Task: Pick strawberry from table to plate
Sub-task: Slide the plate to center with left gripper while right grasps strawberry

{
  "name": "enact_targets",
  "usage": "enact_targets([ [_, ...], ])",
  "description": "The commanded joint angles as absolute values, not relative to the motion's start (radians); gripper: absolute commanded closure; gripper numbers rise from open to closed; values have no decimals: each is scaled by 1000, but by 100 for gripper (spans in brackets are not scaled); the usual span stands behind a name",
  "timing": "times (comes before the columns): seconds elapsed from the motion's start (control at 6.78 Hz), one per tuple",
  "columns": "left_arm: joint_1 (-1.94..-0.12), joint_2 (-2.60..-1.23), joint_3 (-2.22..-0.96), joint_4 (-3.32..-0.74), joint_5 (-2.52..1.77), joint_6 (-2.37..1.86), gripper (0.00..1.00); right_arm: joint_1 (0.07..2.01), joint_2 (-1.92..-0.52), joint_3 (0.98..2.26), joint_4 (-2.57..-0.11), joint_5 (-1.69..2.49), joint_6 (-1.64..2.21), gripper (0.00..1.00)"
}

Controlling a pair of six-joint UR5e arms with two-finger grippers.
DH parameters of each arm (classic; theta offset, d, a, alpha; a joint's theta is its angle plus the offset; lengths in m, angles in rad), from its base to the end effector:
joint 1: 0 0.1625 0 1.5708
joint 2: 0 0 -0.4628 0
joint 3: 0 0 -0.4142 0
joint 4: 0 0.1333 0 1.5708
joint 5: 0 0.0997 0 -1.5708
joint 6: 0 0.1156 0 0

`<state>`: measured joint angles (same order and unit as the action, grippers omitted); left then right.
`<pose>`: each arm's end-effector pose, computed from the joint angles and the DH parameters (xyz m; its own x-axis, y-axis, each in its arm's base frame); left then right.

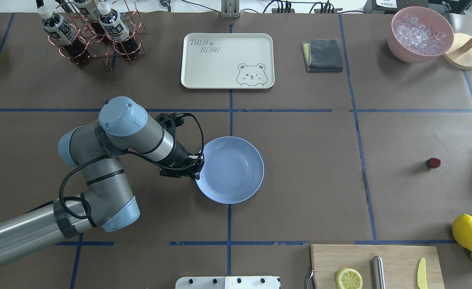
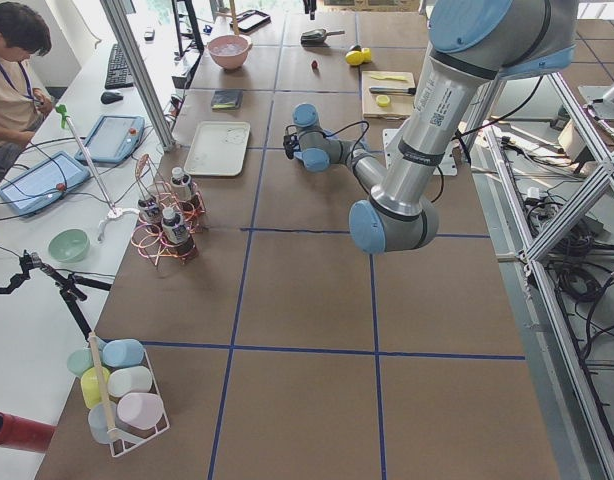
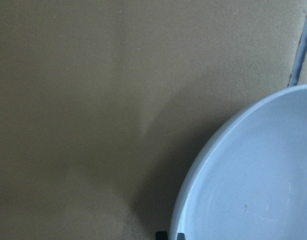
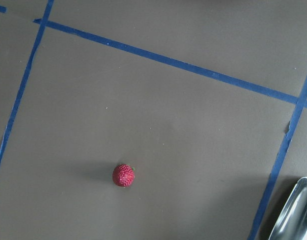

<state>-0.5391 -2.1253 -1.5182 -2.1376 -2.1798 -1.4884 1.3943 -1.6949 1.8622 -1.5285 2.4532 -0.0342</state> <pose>0.5987 -0.4364 0.3149 0.4108 -0.1671 -0.8963 -0.0432 0.9784 -0.2022 -0.0381 -0.4644 0.6039 0.5910 -0.3025 0.7478 0.1921 0.9531 0.2338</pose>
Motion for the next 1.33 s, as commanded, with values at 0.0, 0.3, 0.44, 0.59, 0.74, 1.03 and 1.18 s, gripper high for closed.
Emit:
enact_targets([
  [0.0,-535,-2126,-1516,-2143,-2178,-1488,100,1378,-1700,1864,-1433,2450,37,0],
  [0.3,-529,-2125,-1516,-2146,-2177,-1486,100,1373,-1707,1862,-1431,2451,38,0],
  [0.44,-529,-2125,-1517,-2152,-2177,-1485,50,1353,-1721,1861,-1431,2450,58,0],
  [0.59,-531,-2123,-1522,-2186,-2175,-1486,36,1317,-1723,1861,-1407,2442,159,0],
  [0.74,-531,-2123,-1531,-2189,-2175,-1488,30,1246,-1736,1859,-1306,2398,320,0],
  [1.03,-540,-2117,-1560,-2187,-2174,-1488,23,1067,-1782,1812,-1066,2251,600,4],
  [1.18,-543,-2115,-1566,-2187,-2171,-1489,23,1013,-1782,1743,-936,2217,683,7],
])
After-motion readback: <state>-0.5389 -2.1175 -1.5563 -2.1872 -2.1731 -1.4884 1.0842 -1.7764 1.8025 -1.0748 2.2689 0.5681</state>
